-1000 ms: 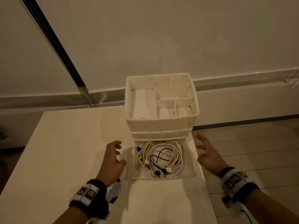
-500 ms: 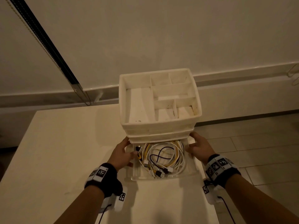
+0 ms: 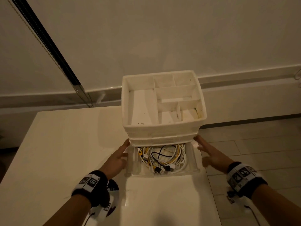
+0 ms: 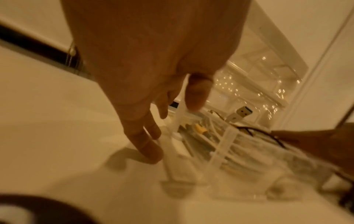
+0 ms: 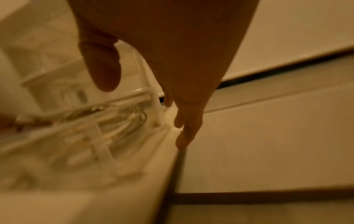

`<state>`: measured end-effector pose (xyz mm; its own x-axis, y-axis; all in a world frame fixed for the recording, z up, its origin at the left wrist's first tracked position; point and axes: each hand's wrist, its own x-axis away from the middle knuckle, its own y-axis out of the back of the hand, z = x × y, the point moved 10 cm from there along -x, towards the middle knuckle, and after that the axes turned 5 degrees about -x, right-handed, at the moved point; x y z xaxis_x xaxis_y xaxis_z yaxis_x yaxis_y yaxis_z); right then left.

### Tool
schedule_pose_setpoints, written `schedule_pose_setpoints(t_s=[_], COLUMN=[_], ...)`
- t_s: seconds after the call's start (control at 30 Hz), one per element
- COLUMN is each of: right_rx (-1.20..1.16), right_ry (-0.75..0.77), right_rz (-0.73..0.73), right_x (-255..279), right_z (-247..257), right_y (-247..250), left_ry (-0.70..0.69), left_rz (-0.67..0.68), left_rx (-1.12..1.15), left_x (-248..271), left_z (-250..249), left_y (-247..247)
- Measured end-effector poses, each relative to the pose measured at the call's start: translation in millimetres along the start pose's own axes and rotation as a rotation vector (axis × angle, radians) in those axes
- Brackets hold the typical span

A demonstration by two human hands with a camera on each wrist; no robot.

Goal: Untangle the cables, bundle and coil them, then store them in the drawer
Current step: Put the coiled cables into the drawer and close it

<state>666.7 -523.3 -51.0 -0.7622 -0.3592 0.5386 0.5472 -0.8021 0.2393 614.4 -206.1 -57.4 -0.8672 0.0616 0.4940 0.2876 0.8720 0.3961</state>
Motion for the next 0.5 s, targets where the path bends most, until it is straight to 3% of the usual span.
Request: schedule_pose_setpoints(t_s=[0.07, 0.13, 0.27, 0.4, 0.5], right_rx=[0.303, 0.42, 0.379, 0.273, 0.214], right_ry=[-0.016, 0.019, 0.142, 0.158, 0.118], right_rz=[0.088, 0.124, 0.059, 0.024, -0.155], right_x=[6, 7, -1, -1, -8], right_z=[-4, 0, 15, 18, 6], right_y=[-3, -13, -22, -17, 0], left_ry=[-0.084, -0.089, -0.124, -0.161, -0.171], left_rz=[0.137, 0.206, 0.061, -0.002, -0.178], left_rx=[-0.371, -0.522, -0.435, -0.277, -0.192], left_x=[4, 5, -3, -3, -6], left_z=[-1, 1, -4, -2, -3], left_y=[-10, -21, -24, -25, -15])
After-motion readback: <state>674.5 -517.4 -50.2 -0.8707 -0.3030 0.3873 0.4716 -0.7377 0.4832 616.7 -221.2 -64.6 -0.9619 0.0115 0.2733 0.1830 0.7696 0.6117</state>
